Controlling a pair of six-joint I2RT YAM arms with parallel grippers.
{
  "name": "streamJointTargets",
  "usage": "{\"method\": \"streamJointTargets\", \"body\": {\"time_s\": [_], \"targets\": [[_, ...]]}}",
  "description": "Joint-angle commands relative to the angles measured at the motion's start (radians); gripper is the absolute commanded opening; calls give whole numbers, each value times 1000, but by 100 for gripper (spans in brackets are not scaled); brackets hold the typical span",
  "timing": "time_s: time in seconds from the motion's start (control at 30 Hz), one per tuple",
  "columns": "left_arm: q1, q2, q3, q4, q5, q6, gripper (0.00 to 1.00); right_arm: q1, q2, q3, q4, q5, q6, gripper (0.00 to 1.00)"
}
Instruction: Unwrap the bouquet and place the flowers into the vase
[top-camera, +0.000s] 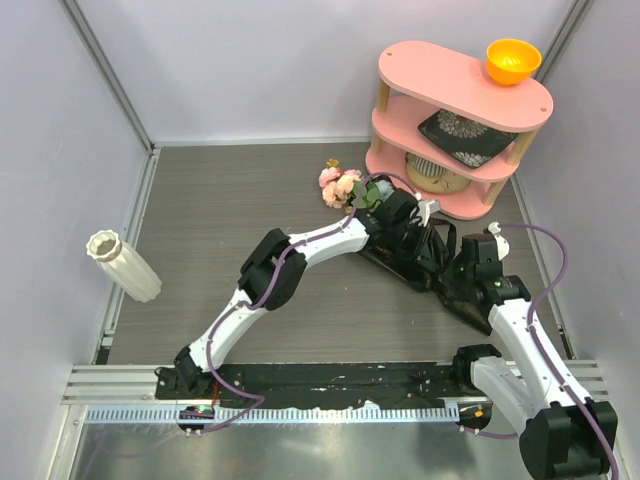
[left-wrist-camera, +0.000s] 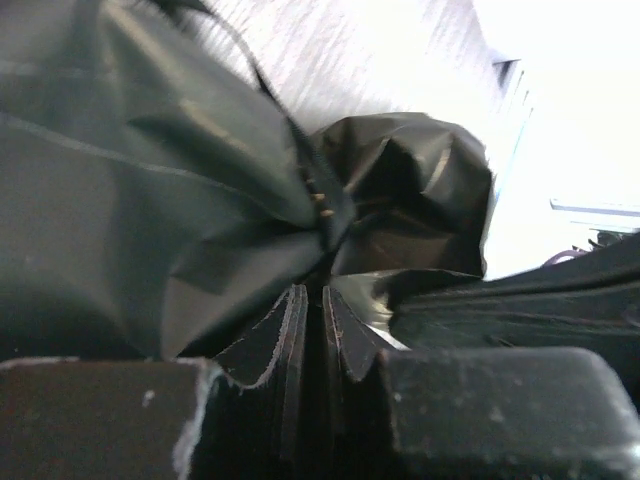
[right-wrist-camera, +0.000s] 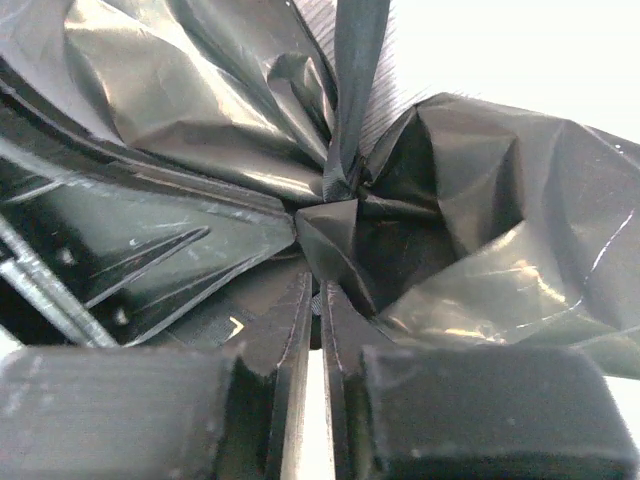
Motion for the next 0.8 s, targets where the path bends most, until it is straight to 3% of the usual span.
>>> {"method": "streamJointTargets", "body": {"time_s": [0.0,0.3,0.5,0.6,0.77], "targets": [[2,39,34,-9,-15,21,14,6,8,-21,43,-35,6,14],[1,47,25,-15,-23,28,12,6,52,-19,35,6,8,24],[2,-3,-2,9,-6,24,33,6,40,-27,26,14,9,24],[4,-43,-18,15,-15,24,32,6,37,-41,27,-3,25,13],[8,-102,-85,98,-6,-12,25,6,40,-64,55,3,28,13]]}}
